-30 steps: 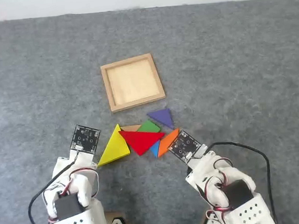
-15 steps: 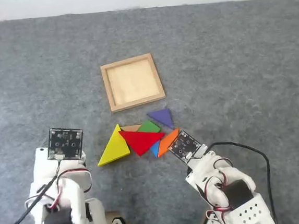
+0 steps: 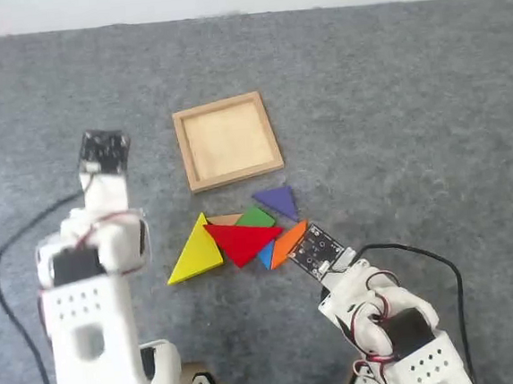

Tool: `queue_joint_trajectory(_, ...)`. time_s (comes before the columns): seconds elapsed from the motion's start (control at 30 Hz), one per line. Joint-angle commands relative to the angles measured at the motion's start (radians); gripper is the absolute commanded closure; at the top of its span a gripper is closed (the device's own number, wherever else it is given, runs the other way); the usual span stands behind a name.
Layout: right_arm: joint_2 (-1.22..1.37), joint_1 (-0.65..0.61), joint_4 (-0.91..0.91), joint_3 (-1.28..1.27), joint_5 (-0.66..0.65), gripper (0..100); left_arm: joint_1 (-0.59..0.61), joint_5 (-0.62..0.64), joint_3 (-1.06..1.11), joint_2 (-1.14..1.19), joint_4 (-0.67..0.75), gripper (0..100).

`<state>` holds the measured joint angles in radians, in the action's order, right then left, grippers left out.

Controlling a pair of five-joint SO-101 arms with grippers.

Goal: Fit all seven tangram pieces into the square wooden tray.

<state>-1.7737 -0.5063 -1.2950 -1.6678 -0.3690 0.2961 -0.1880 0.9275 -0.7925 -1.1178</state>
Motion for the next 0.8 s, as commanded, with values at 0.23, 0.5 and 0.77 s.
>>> queue_joint_trajectory(0.23, -0.019, -0.008, -0.002, -0.017, 0.009, 99.1, -0.147, 0.184, -0.437, 0.459, 0.038, 85)
queue_joint_trajectory(0.5, -0.019, -0.008, -0.002, -0.017, 0.009, 99.1, -0.196, 0.261, -0.717, 0.842, -0.018, 84)
queue_joint_trajectory(0.77, -0.019, -0.008, -0.002, -0.017, 0.009, 99.1, -0.201, 0.365, -1.064, 1.206, -0.08, 84)
